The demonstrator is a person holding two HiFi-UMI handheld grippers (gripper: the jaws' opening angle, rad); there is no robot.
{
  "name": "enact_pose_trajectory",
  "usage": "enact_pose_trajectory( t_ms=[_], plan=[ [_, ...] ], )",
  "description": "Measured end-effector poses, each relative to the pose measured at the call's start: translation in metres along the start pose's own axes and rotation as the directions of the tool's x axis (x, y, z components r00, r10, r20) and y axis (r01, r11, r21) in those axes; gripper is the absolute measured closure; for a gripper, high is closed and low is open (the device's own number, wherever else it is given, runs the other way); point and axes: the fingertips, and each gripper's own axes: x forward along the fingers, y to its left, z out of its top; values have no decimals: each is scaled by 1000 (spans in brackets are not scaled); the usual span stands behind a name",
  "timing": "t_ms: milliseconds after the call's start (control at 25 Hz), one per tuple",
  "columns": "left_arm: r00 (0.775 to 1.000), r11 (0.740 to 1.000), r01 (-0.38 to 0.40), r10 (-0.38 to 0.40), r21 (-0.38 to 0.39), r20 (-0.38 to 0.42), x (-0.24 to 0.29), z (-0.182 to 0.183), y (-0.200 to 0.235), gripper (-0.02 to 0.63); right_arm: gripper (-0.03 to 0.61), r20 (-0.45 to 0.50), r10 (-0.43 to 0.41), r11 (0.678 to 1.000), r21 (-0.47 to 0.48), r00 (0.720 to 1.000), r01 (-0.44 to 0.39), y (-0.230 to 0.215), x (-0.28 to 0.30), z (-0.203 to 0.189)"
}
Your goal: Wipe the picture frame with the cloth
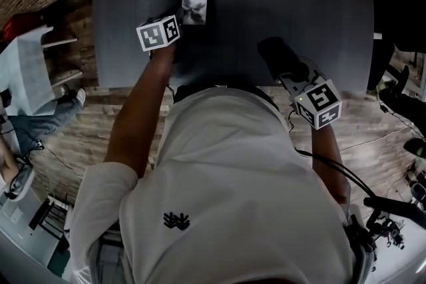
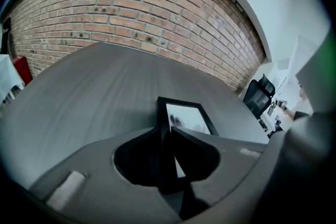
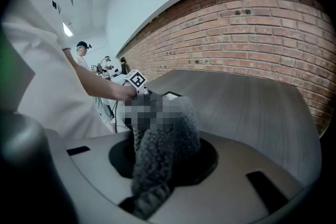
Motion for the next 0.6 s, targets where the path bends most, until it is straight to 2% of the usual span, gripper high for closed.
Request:
enact_pose_trajectory(
  t_ms=[120, 240, 360, 480, 600],
  plan=[
    [998, 998, 63, -63, 8, 25, -21, 10, -20, 540, 491, 32, 21, 1000, -21, 999, -20, -1, 9, 19],
    [992, 992, 112, -115, 58, 57, -44, 25, -42, 540, 491, 75, 52, 997, -58, 996, -48, 5, 15, 45],
    [984, 982, 143, -154, 122, 85, -70, 37, -60, 540, 492, 107, 121, 986, -125, 987, -107, 30, 23, 69],
    [977, 967, 165, -187, 194, 99, -89, 47, -83, 540, 491, 90, 230, 954, -219, 969, -206, 62, 29, 82],
    [965, 951, 221, -246, 216, 93, -109, 48, -96, 540, 492, 21, 314, 907, -304, 949, -293, 99, 37, 83]
  ],
)
